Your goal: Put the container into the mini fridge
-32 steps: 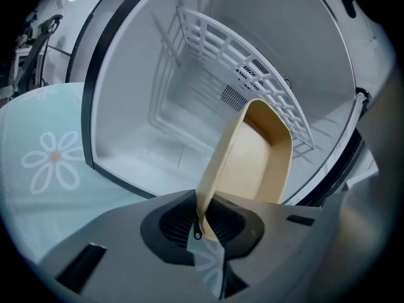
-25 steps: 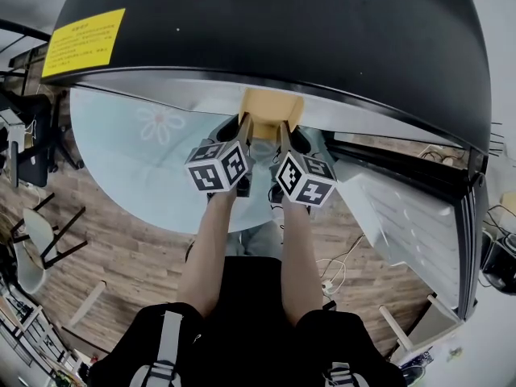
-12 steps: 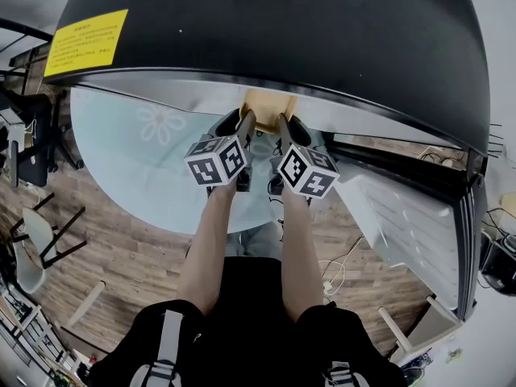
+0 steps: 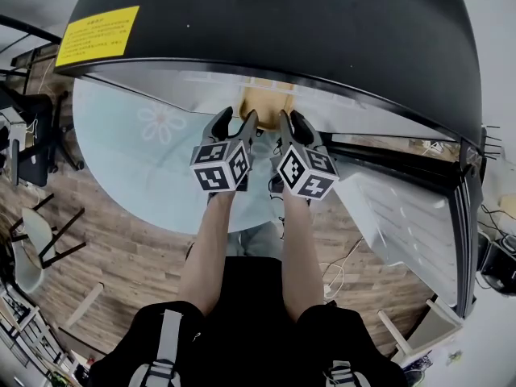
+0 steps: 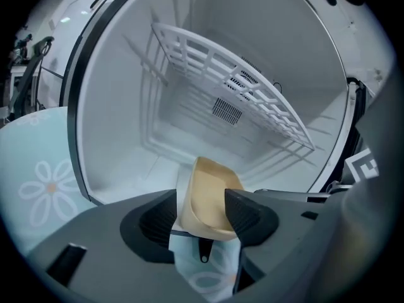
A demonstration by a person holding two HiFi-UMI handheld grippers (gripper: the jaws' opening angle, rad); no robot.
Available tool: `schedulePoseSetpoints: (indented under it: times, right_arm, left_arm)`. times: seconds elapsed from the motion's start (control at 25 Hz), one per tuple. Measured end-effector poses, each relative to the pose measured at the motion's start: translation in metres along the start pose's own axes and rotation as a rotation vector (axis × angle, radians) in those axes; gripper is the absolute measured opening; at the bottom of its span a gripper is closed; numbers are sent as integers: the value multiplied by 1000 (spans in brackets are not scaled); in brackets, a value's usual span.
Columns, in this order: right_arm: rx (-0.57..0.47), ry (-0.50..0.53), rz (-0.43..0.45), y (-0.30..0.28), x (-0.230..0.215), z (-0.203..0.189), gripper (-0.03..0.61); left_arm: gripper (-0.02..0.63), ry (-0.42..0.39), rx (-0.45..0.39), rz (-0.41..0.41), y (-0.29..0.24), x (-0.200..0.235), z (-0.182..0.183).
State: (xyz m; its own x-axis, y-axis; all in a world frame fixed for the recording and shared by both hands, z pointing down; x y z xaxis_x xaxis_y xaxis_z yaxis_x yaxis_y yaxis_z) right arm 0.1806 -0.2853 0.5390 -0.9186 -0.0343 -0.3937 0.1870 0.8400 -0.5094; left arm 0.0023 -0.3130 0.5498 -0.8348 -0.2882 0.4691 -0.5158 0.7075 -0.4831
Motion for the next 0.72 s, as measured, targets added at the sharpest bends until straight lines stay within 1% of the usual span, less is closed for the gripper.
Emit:
schedulePoseSetpoints:
  times: [0.08,0.12,0.2,0.36,0.44,0.64,0.68,0.72]
  right_arm:
    - [-19,10,9,6,3,3,120]
    - [-28,14,15,9,5,5,120]
    - [-46,19,28,15,8,7,120]
    - [-72,36,50,28,16,13,120]
    - [-83,50,63,36,22,15,120]
    - [-129,88,81,59,32,24,114]
    - [-142,97,83,64,34,27,104]
    - [-156,107,85,69,37,31,95]
  left_arm:
    - [241,2,-24,14,7,-1,3]
    - [209,3,-38,20,11,-2,5]
    - [174,1,-68,25,19,-3,8]
    - [123,-9,-120,16,34,-8,17]
    - [82,-15,-144,7,43,-12,22]
    - [20,-44,-205,-8,65,-27,33]
    - [0,-51,-222,-9,70,-30,35]
    - [0,-59,-239,-11,75,-33,39]
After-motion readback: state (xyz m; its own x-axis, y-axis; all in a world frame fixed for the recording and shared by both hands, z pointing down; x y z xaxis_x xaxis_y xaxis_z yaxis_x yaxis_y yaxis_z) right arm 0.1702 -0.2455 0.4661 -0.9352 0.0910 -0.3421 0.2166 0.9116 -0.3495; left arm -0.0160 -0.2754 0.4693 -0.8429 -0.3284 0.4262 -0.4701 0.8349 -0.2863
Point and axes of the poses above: the fingertips, and each gripper's own axes: y backward along the fingers, x to its left, z out of its top, the point moved 10 cm from there along y, backward along the fingers, and after that the axes turned 2 degrees about -z, right-handed, at the moved point
